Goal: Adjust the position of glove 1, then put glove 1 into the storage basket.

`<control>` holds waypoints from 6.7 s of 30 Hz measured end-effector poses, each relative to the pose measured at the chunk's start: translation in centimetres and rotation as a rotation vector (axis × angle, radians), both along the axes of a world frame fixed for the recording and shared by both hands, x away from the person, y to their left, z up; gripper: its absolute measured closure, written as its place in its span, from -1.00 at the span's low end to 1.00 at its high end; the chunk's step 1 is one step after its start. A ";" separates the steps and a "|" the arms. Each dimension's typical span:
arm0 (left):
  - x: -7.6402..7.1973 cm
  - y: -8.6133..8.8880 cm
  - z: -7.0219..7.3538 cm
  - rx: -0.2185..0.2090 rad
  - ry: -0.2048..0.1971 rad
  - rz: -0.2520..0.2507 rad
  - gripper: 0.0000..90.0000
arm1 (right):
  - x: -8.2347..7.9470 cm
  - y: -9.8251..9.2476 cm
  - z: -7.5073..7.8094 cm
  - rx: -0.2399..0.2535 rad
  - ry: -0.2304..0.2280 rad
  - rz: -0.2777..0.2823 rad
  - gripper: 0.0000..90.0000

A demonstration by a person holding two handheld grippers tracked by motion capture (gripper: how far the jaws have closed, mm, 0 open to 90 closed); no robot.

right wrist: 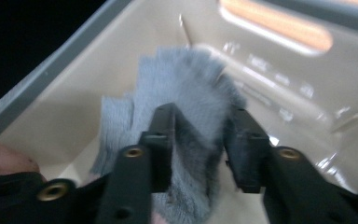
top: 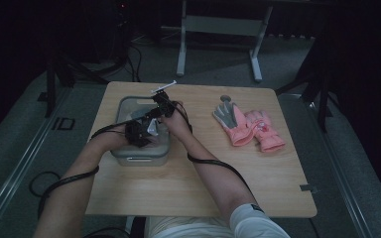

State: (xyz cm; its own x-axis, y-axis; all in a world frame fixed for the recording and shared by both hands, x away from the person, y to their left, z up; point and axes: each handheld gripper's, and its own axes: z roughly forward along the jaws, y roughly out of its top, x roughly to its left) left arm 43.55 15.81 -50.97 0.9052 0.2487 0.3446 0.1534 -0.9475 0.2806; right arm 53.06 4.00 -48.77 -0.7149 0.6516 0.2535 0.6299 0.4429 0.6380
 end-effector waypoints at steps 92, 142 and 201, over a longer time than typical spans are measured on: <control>-12.5 -14.3 -3.1 -0.499 0.047 0.095 -0.97 | -2.7 -30.0 1.5 -0.230 -0.300 -0.034 0.44; -14.3 -14.0 -5.0 -0.538 -0.038 0.096 -0.97 | -14.8 -24.9 3.0 0.059 -0.226 -0.466 0.97; -14.3 -14.5 -5.6 -0.530 0.015 0.065 -0.98 | -9.7 -39.1 1.5 -0.156 -0.309 -0.478 0.47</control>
